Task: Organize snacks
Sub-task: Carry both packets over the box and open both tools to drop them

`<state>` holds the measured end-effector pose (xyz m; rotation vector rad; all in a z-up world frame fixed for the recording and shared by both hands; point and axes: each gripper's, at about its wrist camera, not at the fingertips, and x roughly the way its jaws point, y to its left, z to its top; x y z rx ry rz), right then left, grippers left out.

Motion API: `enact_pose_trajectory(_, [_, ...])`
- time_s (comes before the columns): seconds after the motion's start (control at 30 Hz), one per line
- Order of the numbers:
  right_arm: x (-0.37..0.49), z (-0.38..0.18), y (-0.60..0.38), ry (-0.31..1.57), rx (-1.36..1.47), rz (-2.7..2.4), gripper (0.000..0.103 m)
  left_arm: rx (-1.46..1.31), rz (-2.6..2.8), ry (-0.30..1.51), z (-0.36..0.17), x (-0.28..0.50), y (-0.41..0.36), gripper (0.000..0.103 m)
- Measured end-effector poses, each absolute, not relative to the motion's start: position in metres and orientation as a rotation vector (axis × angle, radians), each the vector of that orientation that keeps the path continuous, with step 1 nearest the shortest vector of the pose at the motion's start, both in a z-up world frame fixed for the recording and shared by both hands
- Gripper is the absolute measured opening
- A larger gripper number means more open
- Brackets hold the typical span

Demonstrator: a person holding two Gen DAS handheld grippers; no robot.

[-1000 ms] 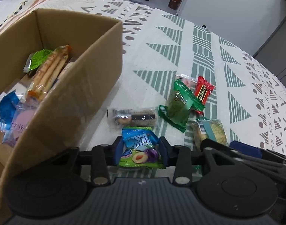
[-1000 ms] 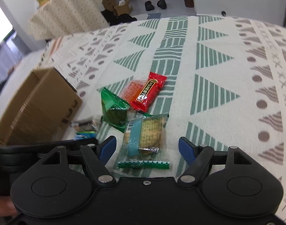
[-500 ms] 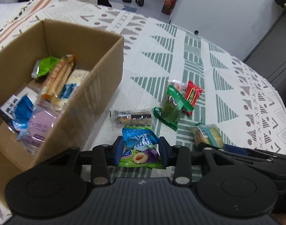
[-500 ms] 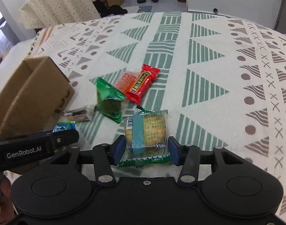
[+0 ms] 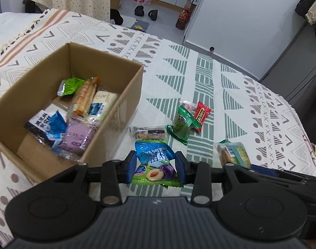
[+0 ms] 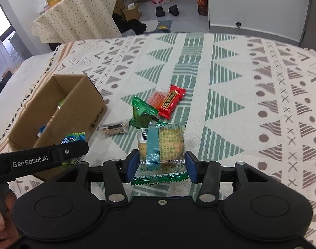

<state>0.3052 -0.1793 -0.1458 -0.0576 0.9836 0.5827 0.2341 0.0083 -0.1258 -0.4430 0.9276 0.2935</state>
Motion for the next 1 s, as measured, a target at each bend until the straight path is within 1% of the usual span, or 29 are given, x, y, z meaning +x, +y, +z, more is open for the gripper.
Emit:
enact_pose_trajectory(0.63, [0.270,-0.084,-0.175,0.871,-0.027,0.630,0.047,-0.434,0.305,0.803,-0.065,0.191,0.013,0.039])
enact_pose_trajectory(1.0, [0.261,-0.058,-0.161,0.812,-0.024,0.649,0.047,-0.470,0.333,0.747,-0.045,0.171,0.030,0.039])
